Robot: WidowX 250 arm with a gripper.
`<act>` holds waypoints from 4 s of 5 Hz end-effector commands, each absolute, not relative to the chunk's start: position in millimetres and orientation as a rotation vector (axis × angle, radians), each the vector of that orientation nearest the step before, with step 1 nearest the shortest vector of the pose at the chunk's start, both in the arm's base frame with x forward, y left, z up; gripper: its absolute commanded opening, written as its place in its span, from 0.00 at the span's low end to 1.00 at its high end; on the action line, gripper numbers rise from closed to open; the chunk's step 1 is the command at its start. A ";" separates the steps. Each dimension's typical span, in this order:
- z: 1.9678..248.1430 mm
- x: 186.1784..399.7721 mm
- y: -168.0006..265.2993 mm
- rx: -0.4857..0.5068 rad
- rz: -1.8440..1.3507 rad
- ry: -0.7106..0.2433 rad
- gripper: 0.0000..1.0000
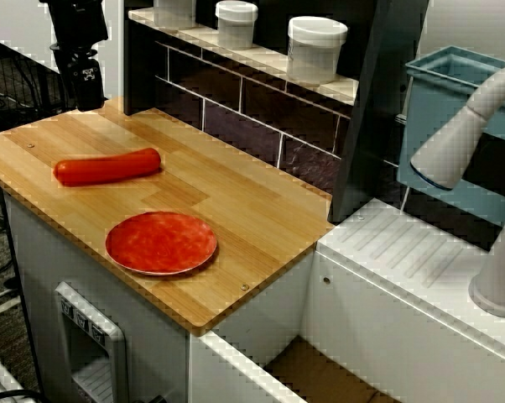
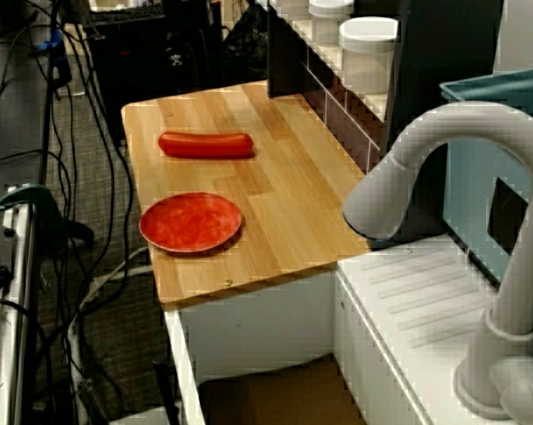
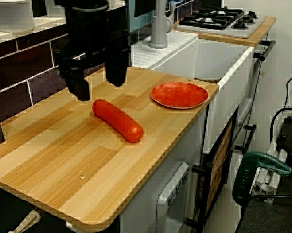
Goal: Put the object on the plate
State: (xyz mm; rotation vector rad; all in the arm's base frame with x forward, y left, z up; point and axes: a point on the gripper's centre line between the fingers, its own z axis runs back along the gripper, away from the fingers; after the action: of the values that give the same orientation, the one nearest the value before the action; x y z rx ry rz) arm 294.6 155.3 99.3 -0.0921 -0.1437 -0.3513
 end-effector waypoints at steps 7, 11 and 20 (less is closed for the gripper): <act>26.3 292.8 122.8 0.034 -0.337 -0.150 0.00; 86.1 279.7 122.5 -0.027 -0.422 -0.215 0.00; 62.3 230.6 -5.0 0.003 -0.705 -0.221 0.00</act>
State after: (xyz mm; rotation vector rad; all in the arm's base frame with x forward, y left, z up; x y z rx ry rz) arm 228.6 -7.7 53.9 -0.0108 -0.1853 -0.7004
